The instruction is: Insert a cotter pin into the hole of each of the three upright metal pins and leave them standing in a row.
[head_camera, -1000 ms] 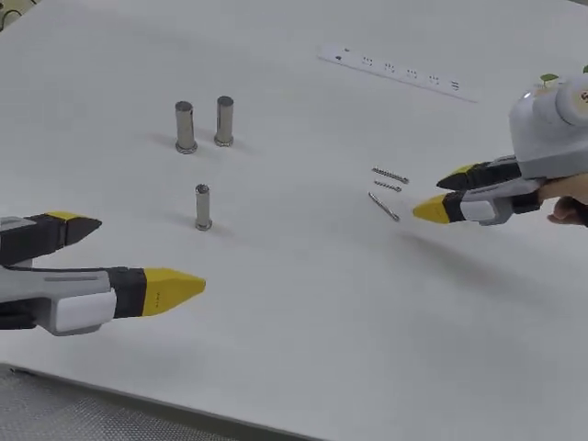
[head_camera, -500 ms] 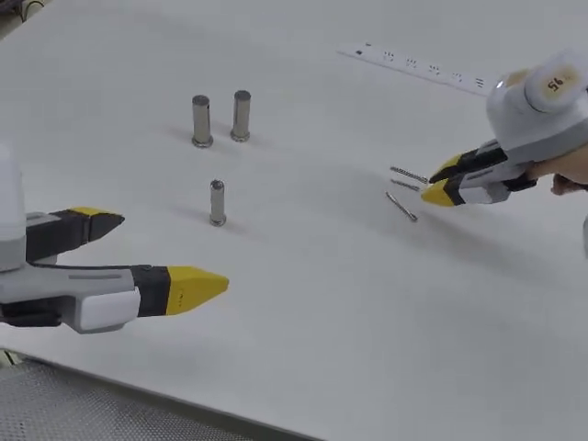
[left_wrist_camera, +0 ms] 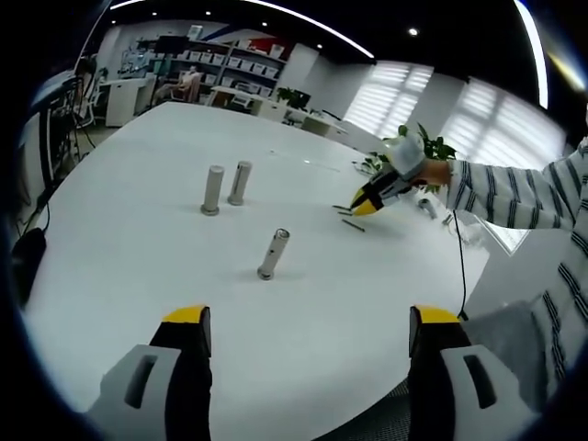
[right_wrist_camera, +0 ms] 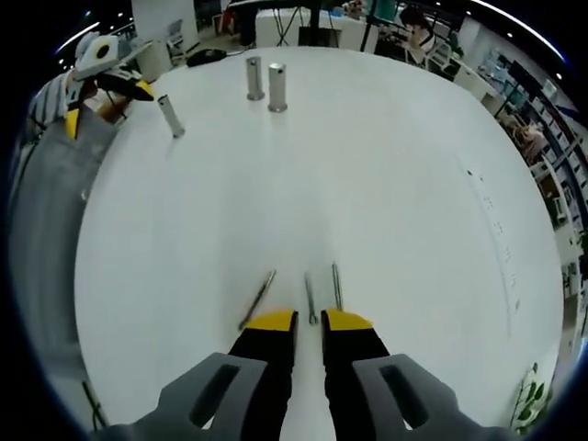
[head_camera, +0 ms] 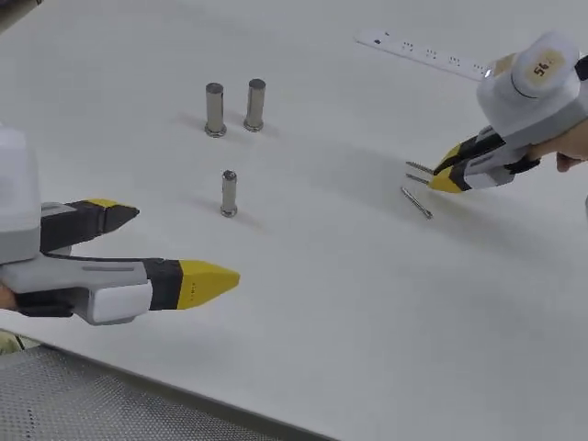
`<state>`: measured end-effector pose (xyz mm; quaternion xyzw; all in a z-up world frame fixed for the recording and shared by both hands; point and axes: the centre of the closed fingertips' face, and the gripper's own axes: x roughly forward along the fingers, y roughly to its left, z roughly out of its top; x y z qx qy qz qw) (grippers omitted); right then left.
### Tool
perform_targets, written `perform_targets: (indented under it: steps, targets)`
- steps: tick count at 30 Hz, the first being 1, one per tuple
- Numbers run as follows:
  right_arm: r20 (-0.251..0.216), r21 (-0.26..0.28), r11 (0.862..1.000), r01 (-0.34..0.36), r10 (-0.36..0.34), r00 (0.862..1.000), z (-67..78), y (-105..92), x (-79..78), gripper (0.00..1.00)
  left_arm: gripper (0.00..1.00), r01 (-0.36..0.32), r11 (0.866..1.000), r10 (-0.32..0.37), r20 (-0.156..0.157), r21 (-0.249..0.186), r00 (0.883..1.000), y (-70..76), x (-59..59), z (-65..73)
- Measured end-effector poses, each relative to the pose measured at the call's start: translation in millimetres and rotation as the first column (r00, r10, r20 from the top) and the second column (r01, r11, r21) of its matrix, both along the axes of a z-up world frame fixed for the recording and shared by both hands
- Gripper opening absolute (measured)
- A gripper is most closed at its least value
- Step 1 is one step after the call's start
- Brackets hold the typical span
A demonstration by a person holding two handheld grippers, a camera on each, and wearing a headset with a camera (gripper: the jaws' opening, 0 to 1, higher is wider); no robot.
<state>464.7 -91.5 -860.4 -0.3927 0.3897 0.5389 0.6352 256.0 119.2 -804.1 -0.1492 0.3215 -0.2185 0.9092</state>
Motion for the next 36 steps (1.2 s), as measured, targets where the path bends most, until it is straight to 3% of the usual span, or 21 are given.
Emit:
perform_targets:
  steps: [7, 13, 14, 16, 21, 25, 28, 36]
  targets:
    - [-0.008, -0.026, 1.0, -0.017, 0.017, 1.0, -9.0, 1.6, 3.2, 0.12, 0.88, 0.003, 1.0, -0.003, -0.001, 0.001, 1.0, 0.2, 0.6, -0.5]
    - [-0.043, -0.036, 0.999, -0.026, 0.024, 0.999, -10.5, 1.6, 3.3, 0.09, 0.87, 0.004, 1.0, -0.004, -0.006, -0.011, 1.0, -1.1, 2.0, -4.0]
    - [-0.046, -0.038, 0.999, -0.028, 0.026, 0.999, -10.6, 2.0, 3.0, 0.08, 0.87, 0.004, 1.0, -0.004, 0.015, 0.004, 1.0, 0.0, 4.4, -3.2]
    - [-0.048, -0.05, 0.999, -0.015, 0.013, 0.999, -10.9, 2.0, 3.9, 0.07, 0.86, 0.015, 0.997, -0.019, 0.052, 0.075, 0.998, 4.6, 8.2, -3.7]
    - [-0.032, -0.081, 0.996, -0.032, 0.03, 0.999, -11.5, 1.2, 5.5, 0.05, 0.87, 0.013, 0.998, -0.016, 0.046, 0.054, 0.999, 2.5, 10.9, -3.8]
    - [-0.047, -0.106, 0.994, -0.015, 0.01, 0.999, -12.0, 1.0, 7.1, 0.05, 0.87, 0.014, 0.999, -0.017, 0.044, 0.052, 0.999, -1.1, 11.3, -3.7]
    - [-0.058, -0.12, 0.993, 0.015, -0.022, 0.998, -12.3, 0.2, 7.2, 0.04, 0.89, 0.005, 0.998, -0.008, 0.062, 0.057, 0.998, 0.7, 12.8, -4.1]
    - [-0.074, -0.181, 0.982, 0.056, -0.07, 0.995, -13.1, 1.0, 8.4, 0.03, 0.88, 0.004, 0.999, -0.007, 0.047, 0.052, 0.999, -0.4, 10.6, -7.4]
